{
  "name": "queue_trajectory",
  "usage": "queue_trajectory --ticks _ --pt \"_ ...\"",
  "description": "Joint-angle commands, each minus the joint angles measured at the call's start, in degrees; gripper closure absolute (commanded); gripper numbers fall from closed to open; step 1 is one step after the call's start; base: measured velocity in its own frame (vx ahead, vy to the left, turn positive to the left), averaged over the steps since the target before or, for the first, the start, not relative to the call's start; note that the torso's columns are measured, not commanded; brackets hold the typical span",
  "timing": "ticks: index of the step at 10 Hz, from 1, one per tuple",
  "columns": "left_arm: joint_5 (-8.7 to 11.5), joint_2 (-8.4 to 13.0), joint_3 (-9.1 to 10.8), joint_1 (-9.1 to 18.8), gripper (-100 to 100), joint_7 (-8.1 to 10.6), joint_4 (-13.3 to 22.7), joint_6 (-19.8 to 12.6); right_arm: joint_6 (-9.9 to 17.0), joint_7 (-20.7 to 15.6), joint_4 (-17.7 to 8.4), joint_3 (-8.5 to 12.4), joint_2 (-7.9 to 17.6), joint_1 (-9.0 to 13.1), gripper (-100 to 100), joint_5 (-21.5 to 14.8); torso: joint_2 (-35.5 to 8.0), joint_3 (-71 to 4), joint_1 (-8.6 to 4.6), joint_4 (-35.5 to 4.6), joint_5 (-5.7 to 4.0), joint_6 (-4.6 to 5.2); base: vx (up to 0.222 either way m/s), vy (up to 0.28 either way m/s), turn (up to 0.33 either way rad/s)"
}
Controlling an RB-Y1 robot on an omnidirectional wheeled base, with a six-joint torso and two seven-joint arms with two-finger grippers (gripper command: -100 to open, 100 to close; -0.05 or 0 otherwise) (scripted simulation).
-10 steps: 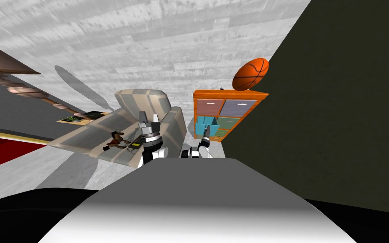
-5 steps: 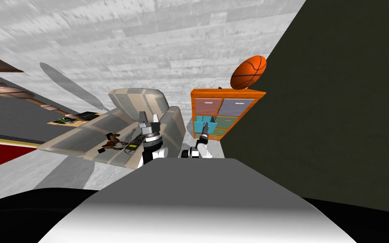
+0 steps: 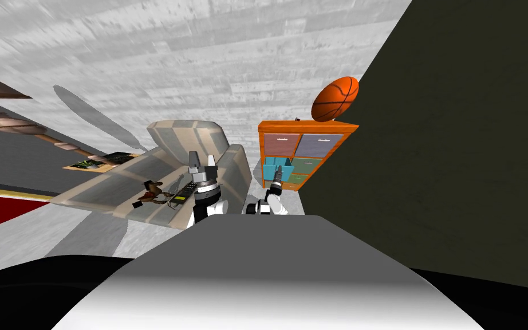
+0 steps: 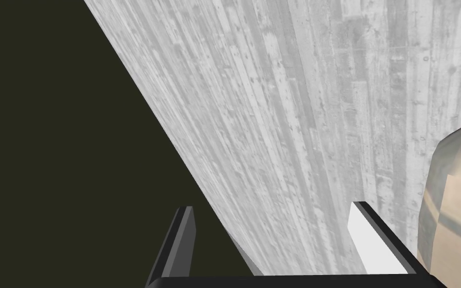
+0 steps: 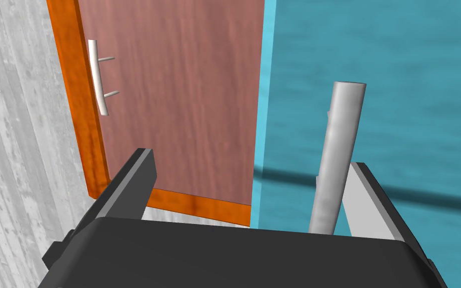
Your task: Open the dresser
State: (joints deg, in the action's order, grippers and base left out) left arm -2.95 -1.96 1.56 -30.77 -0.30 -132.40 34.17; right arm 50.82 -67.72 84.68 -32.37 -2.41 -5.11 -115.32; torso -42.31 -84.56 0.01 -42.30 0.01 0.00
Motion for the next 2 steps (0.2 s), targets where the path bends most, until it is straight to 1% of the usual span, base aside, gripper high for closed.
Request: queue_trajectory --ticks 1,2 --pt "0.0 0.0 0.0 0.0 0 0.0 0.0 0.0 0.0 0.0 0.0 0.0 0.0 0.0 0 0.0 0.0 0.0 -0.01 0.0 0.0 0.0 0.0 0.0 0.0" --pt "0.0 0.0 0.0 0.0 0 0.0 0.0 0.0 0.0 0.0 0.0 0.0 0.0 0.0 0 0.0 0.0 0.0 -0.01 0.0 0.0 0.0 0.0 0.0 0.0"
